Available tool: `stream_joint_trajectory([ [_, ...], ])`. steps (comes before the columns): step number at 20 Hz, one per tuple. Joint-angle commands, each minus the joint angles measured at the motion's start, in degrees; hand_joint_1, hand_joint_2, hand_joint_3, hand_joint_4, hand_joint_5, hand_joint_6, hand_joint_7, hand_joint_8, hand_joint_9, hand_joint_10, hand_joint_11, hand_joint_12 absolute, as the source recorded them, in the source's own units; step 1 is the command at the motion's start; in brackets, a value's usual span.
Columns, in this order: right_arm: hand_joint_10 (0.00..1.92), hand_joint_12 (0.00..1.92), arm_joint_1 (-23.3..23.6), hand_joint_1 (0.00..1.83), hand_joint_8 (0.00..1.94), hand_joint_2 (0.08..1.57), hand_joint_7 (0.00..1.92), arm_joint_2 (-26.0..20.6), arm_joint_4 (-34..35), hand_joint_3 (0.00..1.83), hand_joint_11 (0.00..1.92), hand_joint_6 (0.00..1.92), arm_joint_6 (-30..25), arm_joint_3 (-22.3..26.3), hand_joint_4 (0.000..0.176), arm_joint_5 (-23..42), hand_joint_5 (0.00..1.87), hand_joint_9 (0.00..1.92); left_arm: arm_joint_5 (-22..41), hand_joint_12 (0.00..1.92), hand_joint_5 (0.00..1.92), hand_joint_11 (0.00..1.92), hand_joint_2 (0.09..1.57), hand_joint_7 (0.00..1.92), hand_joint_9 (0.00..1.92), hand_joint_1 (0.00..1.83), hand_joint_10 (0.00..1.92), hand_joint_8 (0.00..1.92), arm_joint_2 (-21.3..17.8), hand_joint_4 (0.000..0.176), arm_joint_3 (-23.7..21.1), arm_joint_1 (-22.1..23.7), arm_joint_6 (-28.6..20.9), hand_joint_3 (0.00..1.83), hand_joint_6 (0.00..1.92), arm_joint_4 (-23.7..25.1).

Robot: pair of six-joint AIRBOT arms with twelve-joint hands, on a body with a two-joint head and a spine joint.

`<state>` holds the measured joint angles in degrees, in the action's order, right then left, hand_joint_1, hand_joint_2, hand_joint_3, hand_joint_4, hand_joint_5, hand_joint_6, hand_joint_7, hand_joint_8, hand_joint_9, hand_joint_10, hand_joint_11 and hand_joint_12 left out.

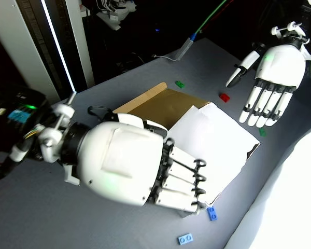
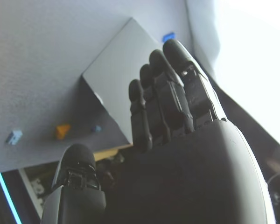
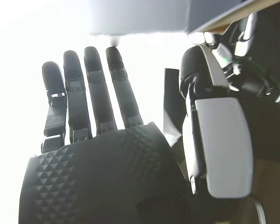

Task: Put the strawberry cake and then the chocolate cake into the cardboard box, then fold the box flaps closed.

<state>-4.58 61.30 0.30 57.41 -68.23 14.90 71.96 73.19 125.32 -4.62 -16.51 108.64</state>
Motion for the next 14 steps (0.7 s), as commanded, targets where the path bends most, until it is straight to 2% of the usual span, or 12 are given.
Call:
stream_joint_trajectory([
  [1,0.35,1.12,0.75,0.16,0.0,1.18,0.37,-0.28,-0.22,0.0,0.0,0.01,0.99,-0.01,0.0,3.86,0.33,0.25,1.02,0.89,0.39,0.22,1.23,0.43,0.49,0.0,0.01,0.0,-1.04,0.0,-0.25,-0.45,0.58,0.0,0.0,-5.01],
  [9,0.35,1.11,0.3,0.14,0.0,1.19,0.37,0.32,-0.76,0.01,0.0,0.01,2.53,-0.02,0.0,1.92,0.32,0.24,2.27,0.92,0.39,0.19,1.23,0.44,0.49,0.0,0.0,0.0,-4.61,0.0,-8.41,-5.98,3.29,0.0,0.0,-8.7],
  [12,0.36,1.11,0.44,0.14,0.0,1.19,0.37,-0.96,-0.75,0.0,0.0,0.01,2.13,0.47,0.0,5.85,0.33,0.25,2.26,0.93,0.39,0.18,1.23,0.43,0.48,0.0,0.0,0.0,-5.06,0.0,-9.99,-8.62,3.78,0.0,0.0,-9.99],
  [14,0.36,1.11,0.44,0.14,0.0,1.19,0.37,-1.95,-0.76,0.0,0.0,0.01,2.09,0.89,0.0,5.99,0.33,0.24,2.26,0.93,0.4,0.18,1.23,0.45,0.49,0.0,0.0,0.01,-5.21,0.0,-10.61,-9.67,3.91,0.0,0.01,-10.96],
])
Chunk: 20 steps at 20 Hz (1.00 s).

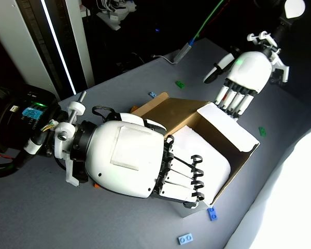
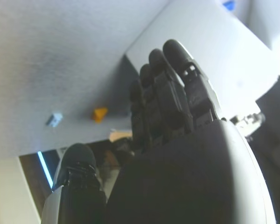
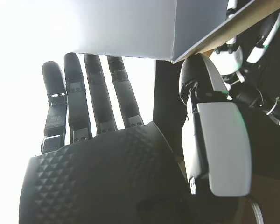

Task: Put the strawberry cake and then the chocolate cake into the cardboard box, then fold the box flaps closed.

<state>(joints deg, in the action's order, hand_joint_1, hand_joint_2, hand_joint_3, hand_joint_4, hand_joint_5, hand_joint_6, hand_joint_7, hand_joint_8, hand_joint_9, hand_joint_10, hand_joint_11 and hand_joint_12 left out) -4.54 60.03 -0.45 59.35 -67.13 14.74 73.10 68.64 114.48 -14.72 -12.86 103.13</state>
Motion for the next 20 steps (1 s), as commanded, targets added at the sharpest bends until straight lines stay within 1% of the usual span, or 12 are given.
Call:
stream_joint_trajectory([
  [1,0.35,1.11,0.08,0.14,0.0,1.19,0.37,-1.37,0.07,0.0,0.0,0.01,0.15,0.04,0.0,6.3,0.32,0.24,1.12,0.93,0.4,0.18,1.23,0.45,0.49,0.0,0.0,0.01,-0.77,0.0,-0.27,-0.03,0.4,0.0,0.01,-6.13],
  [2,0.36,1.08,-0.59,0.12,0.0,1.19,0.35,-2.09,1.36,0.0,0.0,0.0,0.51,0.3,0.0,7.25,0.31,0.22,0.99,0.92,0.39,0.17,1.23,0.43,0.48,0.0,0.0,0.0,-1.0,0.0,-1.04,-0.59,0.65,0.0,0.0,-6.89],
  [4,0.36,1.1,-1.93,0.12,0.0,1.19,0.36,-3.46,4.1,0.0,0.0,0.01,0.53,0.59,0.0,9.8,0.32,0.24,0.39,0.93,0.41,0.19,1.23,0.45,0.5,0.0,0.01,0.01,-1.67,0.0,-2.73,-1.13,1.28,0.0,0.01,-7.85],
  [6,0.36,1.11,-2.36,0.11,0.01,1.19,0.37,-4.69,4.79,0.0,0.0,0.01,0.53,0.73,0.0,10.55,0.33,0.23,-0.1,0.93,0.41,0.19,1.23,0.45,0.5,0.0,0.01,0.01,-2.14,0.0,-4.26,-1.53,1.43,0.0,0.01,-8.96],
  [8,0.36,1.12,-2.53,0.12,0.01,1.19,0.37,-6.26,9.13,0.0,0.0,0.01,0.58,0.96,0.0,10.66,0.33,0.24,-0.78,0.93,0.42,0.2,1.24,0.46,0.5,0.0,0.01,0.01,-2.76,0.0,-6.21,-2.04,1.43,0.0,0.01,-10.01],
  [9,0.37,1.15,-2.67,0.12,0.01,1.18,0.38,-7.0,10.67,0.0,0.0,0.01,0.58,1.13,0.0,10.86,0.32,0.25,-0.99,0.93,0.41,0.18,1.24,0.45,0.49,0.0,0.0,0.0,-3.11,0.0,-7.24,-2.18,1.43,0.0,0.0,-10.26],
  [11,0.37,1.16,-3.4,0.1,0.01,1.19,0.38,-8.73,12.4,0.0,0.0,0.0,0.58,1.71,0.0,11.47,0.32,0.25,-1.52,0.93,0.41,0.19,1.23,0.46,0.5,0.0,0.01,0.01,-4.03,0.0,-9.68,-2.7,1.43,0.0,0.0,-10.62],
  [14,0.37,1.16,-5.22,0.1,0.0,1.19,0.37,-11.29,13.21,0.0,0.0,0.0,0.38,3.02,0.0,11.52,0.32,0.25,-1.76,0.93,0.39,0.16,1.23,0.44,0.48,0.0,0.0,0.0,-5.18,0.0,-12.63,-3.23,1.43,0.0,0.0,-10.97],
  [16,0.37,1.16,-6.45,0.07,0.0,1.19,0.38,-13.35,13.21,0.0,0.0,0.0,0.37,4.81,0.0,11.71,0.32,0.24,-1.81,0.94,0.41,0.18,1.23,0.44,0.49,0.0,0.0,0.0,-6.18,0.0,-14.95,-3.35,1.43,0.0,0.01,-11.11],
  [17,0.37,1.11,-6.86,0.07,0.0,1.2,0.36,-14.43,13.21,0.0,0.0,0.0,0.4,5.94,0.0,11.79,0.31,0.23,-1.83,0.94,0.41,0.18,1.22,0.45,0.5,0.0,0.0,0.0,-6.72,0.0,-16.2,-3.37,1.43,0.0,0.0,-11.29],
  [18,0.37,1.11,-7.09,0.07,0.0,1.2,0.36,-15.59,13.21,0.0,0.0,0.0,0.54,7.21,0.0,11.79,0.31,0.23,-1.83,0.94,0.41,0.18,1.22,0.45,0.5,0.0,0.0,0.0,-7.14,0.0,-17.3,-3.37,1.43,0.0,0.0,-11.53],
  [20,0.37,1.1,-7.4,0.08,0.0,1.2,0.37,-16.67,13.2,0.0,0.0,0.01,0.85,8.43,0.0,11.69,0.32,0.24,-1.82,0.94,0.41,0.18,1.23,0.45,0.49,0.0,0.0,0.0,-7.78,0.0,-18.77,-3.33,1.43,0.0,0.01,-11.77],
])
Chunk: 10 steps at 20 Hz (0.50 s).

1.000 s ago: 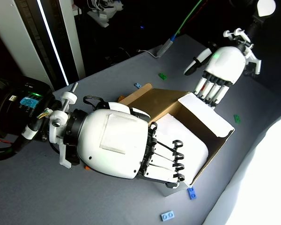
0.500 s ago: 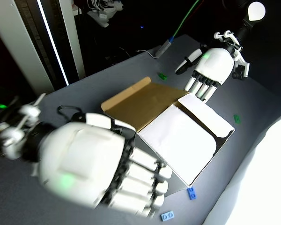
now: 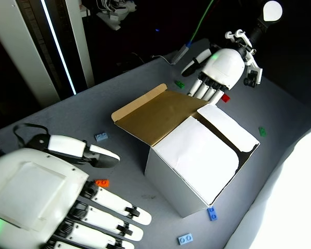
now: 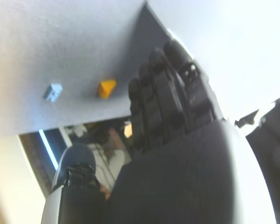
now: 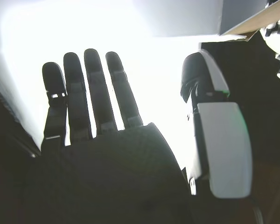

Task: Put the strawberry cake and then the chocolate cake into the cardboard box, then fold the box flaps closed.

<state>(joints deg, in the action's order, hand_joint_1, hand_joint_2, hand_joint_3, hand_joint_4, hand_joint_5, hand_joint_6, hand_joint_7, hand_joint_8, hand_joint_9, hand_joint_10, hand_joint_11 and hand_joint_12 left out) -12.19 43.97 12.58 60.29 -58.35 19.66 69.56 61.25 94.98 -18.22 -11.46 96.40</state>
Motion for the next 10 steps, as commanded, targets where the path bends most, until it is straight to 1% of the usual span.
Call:
stream_joint_trajectory([
  [1,0.37,1.1,-0.12,0.1,0.0,1.19,0.36,-1.66,0.18,0.0,0.0,0.01,0.41,0.85,0.0,6.63,0.32,0.24,1.73,0.94,0.41,0.17,1.23,0.45,0.49,0.0,0.0,0.0,-1.01,0.002,-0.56,0.28,0.03,0.0,0.0,-5.47],
  [5,0.36,1.12,-0.33,0.1,0.0,1.19,0.37,-2.97,0.16,0.0,0.0,0.01,1.22,2.62,0.0,6.64,0.33,0.24,2.27,0.94,0.39,0.16,1.23,0.45,0.48,0.0,0.0,0.0,-2.2,0.0,-3.1,1.5,-0.49,0.0,0.0,-6.25],
  [7,0.35,1.1,-0.59,0.13,0.0,1.18,0.36,-2.98,-0.25,0.0,0.0,0.01,1.23,2.72,0.0,6.86,0.34,0.23,2.83,0.94,0.39,0.17,1.23,0.45,0.48,0.0,0.0,0.0,-2.27,0.0,-3.06,2.8,-2.09,0.0,0.0,-6.97],
  [10,0.35,1.11,-0.86,0.14,0.0,1.18,0.37,-2.95,-0.8,0.0,0.0,0.01,1.21,2.72,0.0,7.05,0.33,0.24,3.6,0.94,0.39,0.18,1.23,0.45,0.49,0.0,0.0,0.0,-2.29,0.0,-2.72,6.11,-4.03,0.0,0.0,-7.33],
])
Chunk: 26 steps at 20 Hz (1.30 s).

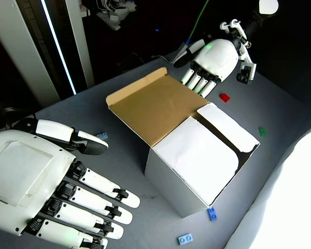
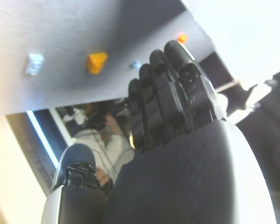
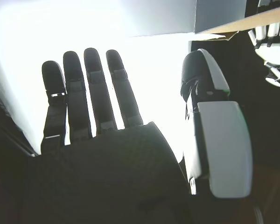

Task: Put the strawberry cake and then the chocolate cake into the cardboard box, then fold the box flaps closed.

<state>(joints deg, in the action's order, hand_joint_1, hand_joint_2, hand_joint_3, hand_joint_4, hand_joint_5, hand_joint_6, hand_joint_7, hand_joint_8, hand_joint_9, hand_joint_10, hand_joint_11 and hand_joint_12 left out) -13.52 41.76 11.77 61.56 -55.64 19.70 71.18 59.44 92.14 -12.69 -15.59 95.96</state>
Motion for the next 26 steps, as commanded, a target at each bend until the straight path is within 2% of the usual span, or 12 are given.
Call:
stream_joint_trajectory([
  [1,0.35,1.11,0.5,0.14,0.0,1.18,0.37,-0.73,0.0,0.0,0.0,0.01,-0.09,0.06,0.0,7.06,0.34,0.24,2.06,0.94,0.39,0.18,1.23,0.45,0.49,0.0,0.0,0.0,-0.48,0.0,0.24,1.28,-0.32,0.0,0.0,-7.06],
  [8,0.36,1.14,0.54,0.15,0.0,1.18,0.37,-0.55,-0.01,0.0,0.0,0.01,-0.13,0.25,0.0,7.96,0.33,0.24,2.35,0.92,0.39,0.17,1.22,0.46,0.49,0.0,0.0,0.0,0.13,0.0,2.53,8.95,-3.34,0.0,0.0,-7.8],
  [13,0.38,1.17,0.7,0.16,0.01,1.17,0.39,-0.54,-0.01,0.0,0.0,0.01,-0.13,0.23,0.0,8.5,0.34,0.26,0.7,0.92,0.37,0.17,1.23,0.45,0.48,0.0,0.0,0.0,2.3,0.0,6.42,11.93,-5.03,0.0,0.0,-8.55],
  [15,0.38,1.17,0.82,0.18,0.0,1.16,0.38,-0.56,0.42,0.0,0.0,0.01,-0.37,0.23,0.0,10.58,0.35,0.26,-0.75,0.92,0.38,0.17,1.23,0.45,0.49,0.0,0.0,0.0,3.37,0.0,7.97,13.01,-5.81,0.0,0.01,-8.94],
  [21,0.38,1.17,1.18,0.18,0.0,1.17,0.38,-0.59,2.71,0.0,0.0,0.01,-0.37,0.11,0.0,12.27,0.35,0.26,-6.16,0.92,0.36,0.16,1.23,0.42,0.47,0.0,0.0,0.0,6.22,0.0,10.67,13.67,-5.76,0.0,0.0,-10.36],
  [26,0.37,1.15,1.1,0.16,0.01,1.17,0.37,-0.58,4.66,0.0,0.0,0.01,-0.21,-0.17,0.0,12.95,0.34,0.25,-10.92,0.94,0.35,0.16,1.22,0.41,0.48,0.0,0.0,0.0,8.48,0.0,11.34,11.14,-4.99,0.0,0.0,-10.76],
])
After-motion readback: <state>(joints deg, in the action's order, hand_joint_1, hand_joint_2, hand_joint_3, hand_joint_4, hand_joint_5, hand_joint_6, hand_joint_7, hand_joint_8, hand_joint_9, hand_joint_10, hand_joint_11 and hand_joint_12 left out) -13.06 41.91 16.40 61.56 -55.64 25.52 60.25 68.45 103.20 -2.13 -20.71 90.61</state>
